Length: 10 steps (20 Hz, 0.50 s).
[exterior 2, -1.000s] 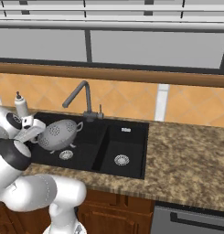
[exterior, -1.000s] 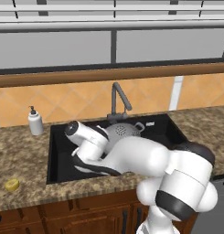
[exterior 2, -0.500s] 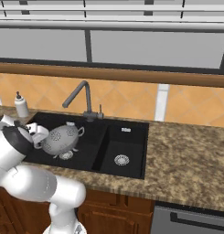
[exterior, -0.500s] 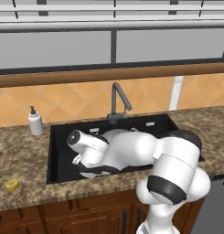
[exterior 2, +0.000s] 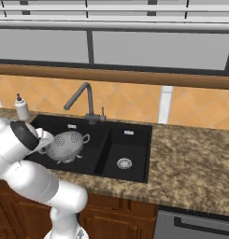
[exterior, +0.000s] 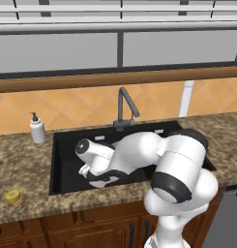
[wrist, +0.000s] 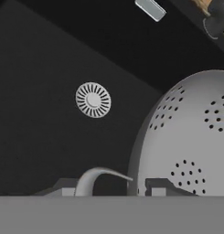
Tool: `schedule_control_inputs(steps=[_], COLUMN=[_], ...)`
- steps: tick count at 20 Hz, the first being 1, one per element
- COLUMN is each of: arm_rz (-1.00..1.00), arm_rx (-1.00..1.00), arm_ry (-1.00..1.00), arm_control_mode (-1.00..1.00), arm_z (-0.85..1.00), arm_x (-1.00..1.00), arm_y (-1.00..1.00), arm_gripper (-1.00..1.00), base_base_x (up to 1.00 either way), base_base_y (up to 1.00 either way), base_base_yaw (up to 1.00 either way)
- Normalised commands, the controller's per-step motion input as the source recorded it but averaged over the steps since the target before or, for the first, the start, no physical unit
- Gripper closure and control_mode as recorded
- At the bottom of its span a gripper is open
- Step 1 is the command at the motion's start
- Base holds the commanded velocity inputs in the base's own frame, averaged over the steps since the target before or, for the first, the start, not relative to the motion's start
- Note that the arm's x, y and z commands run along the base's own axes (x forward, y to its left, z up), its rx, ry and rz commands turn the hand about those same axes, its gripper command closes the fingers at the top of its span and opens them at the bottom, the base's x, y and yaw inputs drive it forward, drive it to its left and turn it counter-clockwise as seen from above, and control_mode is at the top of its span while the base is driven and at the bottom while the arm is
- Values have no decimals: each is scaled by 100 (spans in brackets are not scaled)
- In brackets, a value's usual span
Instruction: Put the colander in the sink, put the kiwi in the colander, and turn on the sink faucet and pour water over the colander.
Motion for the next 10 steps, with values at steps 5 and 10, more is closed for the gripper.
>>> schedule_control_inputs(steps=[5, 10], arm_rz=[0, 0], arm_rx=[6, 6], arm_ry=[4, 5], arm_control_mode=[-100, -100], arm_z=[-28, -37], arm_x=[0, 13], arm_y=[-15, -15], arm_gripper=[100, 100], base_base_x=[0, 0], base_base_y=[0, 0], base_base_yaw=[0, 0])
